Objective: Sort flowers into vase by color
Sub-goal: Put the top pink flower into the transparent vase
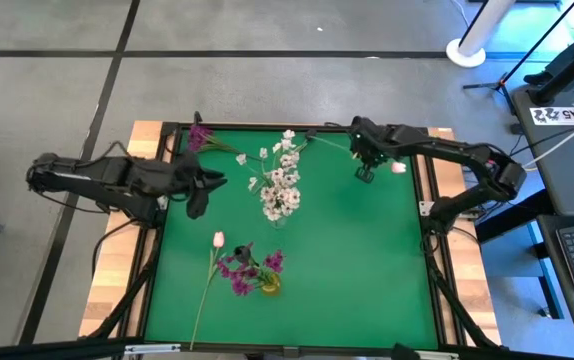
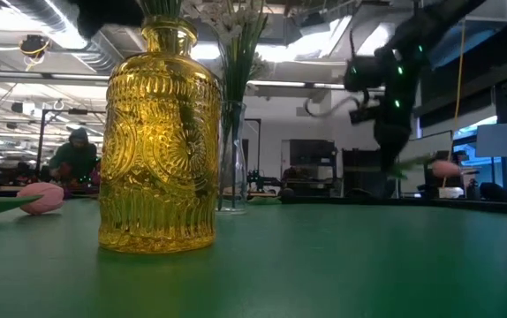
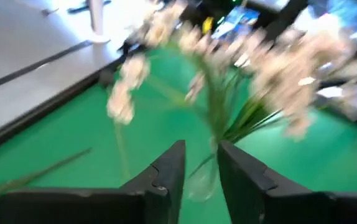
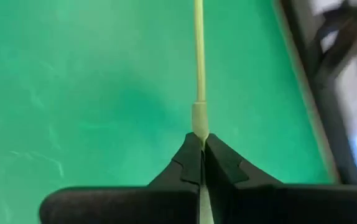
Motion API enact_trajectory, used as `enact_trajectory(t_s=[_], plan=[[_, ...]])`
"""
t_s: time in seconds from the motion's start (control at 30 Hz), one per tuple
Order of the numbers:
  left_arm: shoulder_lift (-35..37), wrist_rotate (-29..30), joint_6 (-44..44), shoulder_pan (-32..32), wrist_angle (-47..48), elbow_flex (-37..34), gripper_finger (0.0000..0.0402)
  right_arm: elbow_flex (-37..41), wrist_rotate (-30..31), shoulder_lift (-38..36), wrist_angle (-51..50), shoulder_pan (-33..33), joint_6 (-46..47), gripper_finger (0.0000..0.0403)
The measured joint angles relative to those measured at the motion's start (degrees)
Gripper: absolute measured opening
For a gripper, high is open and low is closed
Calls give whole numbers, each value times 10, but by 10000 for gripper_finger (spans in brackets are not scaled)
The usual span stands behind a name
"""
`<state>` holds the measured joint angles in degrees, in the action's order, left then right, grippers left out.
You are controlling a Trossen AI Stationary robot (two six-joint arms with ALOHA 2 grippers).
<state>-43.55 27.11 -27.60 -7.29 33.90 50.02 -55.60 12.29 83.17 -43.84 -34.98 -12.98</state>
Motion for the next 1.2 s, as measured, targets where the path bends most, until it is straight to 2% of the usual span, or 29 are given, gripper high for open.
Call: enact_trajectory(t_s=[0.2, 0.37, 0.6, 0.73, 0.93, 1.1, 1.2], plan=[[0, -25, 47, 0, -2, 83, 89, -109, 76, 0, -59, 109, 18, 3], [-8, -52, 136, -1, -7, 148, 89, -204, 149, 0, -78, 194, 8, 2], [-85, -52, 282, -17, -16, 217, 89, -306, 173, -1, -53, 278, -3, 1], [-153, -51, 345, -17, -27, 271, 89, -319, 182, -1, -18, 305, -23, 1], [-257, -4, 423, -17, -19, 361, 108, -319, 182, 12, -15, 314, -38, 0], [-325, 44, 438, -3, 42, 423, 137, -319, 182, 22, -12, 312, -40, 0], [-361, 70, 429, 19, 89, 437, 152, -318, 182, 27, -12, 313, -41, 0]])
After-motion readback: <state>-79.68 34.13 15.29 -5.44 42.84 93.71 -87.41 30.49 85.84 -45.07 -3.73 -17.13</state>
